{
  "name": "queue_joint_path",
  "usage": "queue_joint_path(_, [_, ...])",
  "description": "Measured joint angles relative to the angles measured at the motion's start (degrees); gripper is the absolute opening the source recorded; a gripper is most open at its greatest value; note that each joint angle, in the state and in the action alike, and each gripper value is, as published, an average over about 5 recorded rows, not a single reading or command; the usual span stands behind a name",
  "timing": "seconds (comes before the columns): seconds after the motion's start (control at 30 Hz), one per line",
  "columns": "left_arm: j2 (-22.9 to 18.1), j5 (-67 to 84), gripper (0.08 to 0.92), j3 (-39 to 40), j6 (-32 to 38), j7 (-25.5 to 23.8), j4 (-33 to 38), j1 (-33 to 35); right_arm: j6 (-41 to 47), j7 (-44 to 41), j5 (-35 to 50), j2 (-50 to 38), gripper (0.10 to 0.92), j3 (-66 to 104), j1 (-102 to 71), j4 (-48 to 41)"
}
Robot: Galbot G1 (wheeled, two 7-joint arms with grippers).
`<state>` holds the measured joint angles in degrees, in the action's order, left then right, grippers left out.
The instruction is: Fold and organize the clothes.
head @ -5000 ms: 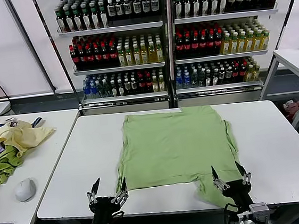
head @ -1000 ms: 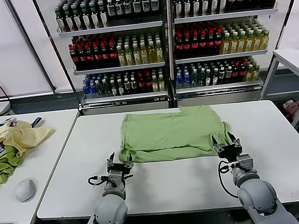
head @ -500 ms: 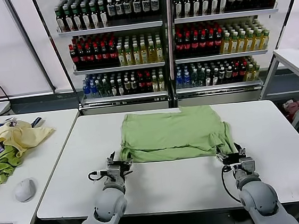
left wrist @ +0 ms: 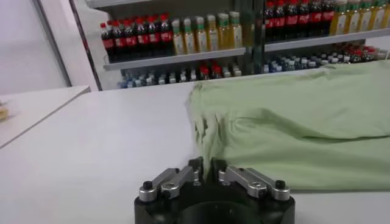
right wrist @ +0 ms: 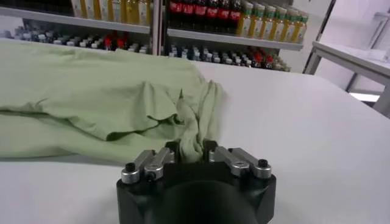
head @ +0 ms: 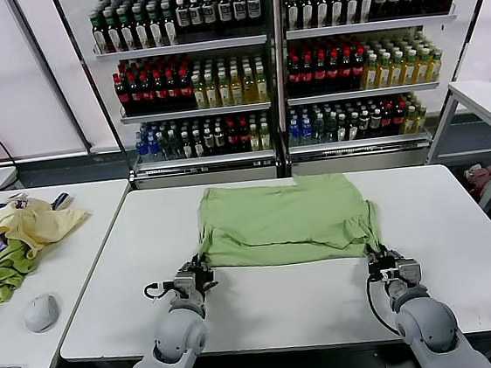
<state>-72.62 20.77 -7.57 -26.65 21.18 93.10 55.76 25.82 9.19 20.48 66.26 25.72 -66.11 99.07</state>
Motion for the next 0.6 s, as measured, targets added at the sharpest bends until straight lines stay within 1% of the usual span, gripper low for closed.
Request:
queue_joint_path(0.1, [0.3,0.6,0.116,-0.4,0.2,-0.1,0.4,0.4,-0.1,-0.2,0.5,-0.4,0.161,0.3,-0.5,0.4])
queue_joint_path(0.23, [0.8,1.3,0.114,-0.8,0.5,-0.6,2.0,1.7,0.0,-0.5,1.3,-1.2,0.157,1.0,-1.4,1.5])
queue_joint_path(0.6, [2.0,1.0,0.114,-2.1,0.8,-1.7,10.3,8.4,0.0,-0.7,1.5,-2.2,0.157,3.8,-7.7,7.9])
